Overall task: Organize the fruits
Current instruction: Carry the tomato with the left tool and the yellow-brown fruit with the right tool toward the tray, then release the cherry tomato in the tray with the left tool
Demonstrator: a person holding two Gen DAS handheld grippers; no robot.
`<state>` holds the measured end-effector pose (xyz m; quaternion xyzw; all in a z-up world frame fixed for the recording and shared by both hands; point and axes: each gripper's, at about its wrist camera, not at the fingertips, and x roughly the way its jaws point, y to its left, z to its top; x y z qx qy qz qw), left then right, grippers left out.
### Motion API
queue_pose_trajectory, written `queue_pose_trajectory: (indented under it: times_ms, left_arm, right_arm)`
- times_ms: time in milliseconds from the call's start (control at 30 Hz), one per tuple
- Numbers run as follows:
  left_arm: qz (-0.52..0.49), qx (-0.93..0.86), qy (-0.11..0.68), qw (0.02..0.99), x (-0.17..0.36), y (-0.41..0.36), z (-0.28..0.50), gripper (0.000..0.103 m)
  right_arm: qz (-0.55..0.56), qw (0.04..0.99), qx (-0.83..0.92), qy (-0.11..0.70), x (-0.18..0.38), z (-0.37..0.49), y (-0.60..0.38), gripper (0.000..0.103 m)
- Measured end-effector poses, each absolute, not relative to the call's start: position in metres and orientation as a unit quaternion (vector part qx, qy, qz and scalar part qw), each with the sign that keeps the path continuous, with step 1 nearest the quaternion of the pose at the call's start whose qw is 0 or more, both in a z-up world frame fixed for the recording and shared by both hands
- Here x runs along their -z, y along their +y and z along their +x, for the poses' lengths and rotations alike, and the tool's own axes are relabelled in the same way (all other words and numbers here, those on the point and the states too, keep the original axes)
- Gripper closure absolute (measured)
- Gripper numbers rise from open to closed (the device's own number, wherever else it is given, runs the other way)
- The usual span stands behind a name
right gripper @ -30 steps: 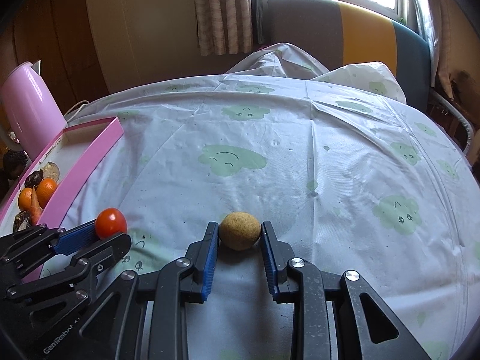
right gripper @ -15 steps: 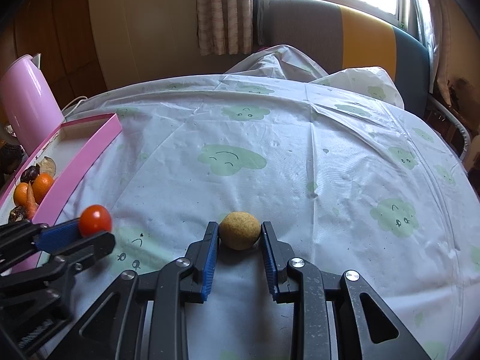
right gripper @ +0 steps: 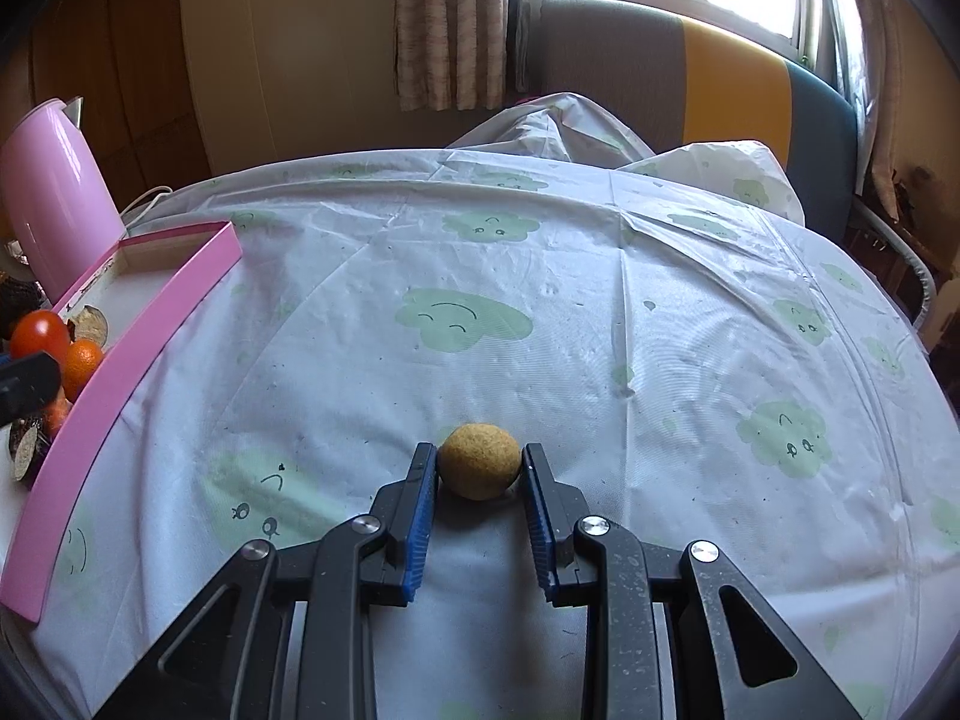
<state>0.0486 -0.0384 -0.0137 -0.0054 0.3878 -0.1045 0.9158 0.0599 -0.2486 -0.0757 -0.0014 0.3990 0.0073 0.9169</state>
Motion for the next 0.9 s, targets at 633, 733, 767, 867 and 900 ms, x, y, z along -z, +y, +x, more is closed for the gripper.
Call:
queue_pose_trajectory:
  times_ms: [633,733,767,867,900]
  left_arm:
    - [-0.099,0.025,0.424,0.9,0.035,0.056,0.083,0.068]
    - [-0.099,0.022,0.423,0.9,0.033,0.054,0.079,0.066]
    - [-0.095,0.016,0.422,0.902,0.032,0.054,0.076,0.066]
    - [-0.091,-0.001,0.421,0.902,0.03,0.055,0.07,0.066]
    - [-0.086,-0.008,0.42,0.903,0.028,0.055,0.067,0.066]
  right_arm:
    - [-0.002,0.917,-0.007,0.399,0.076,0.06,-0.248,0.074]
    - [-0.003,0.917,-0.006,0.4,0.076,0.06,-0.248,0.074]
    - [-0.003,0.916,-0.006,0.4,0.076,0.059,-0.249,0.075]
    - [-0.005,0.916,-0.006,0.401,0.075,0.059,-0.249,0.075]
    - [-0.007,0.916,-0.005,0.401,0.075,0.059,-0.248,0.075]
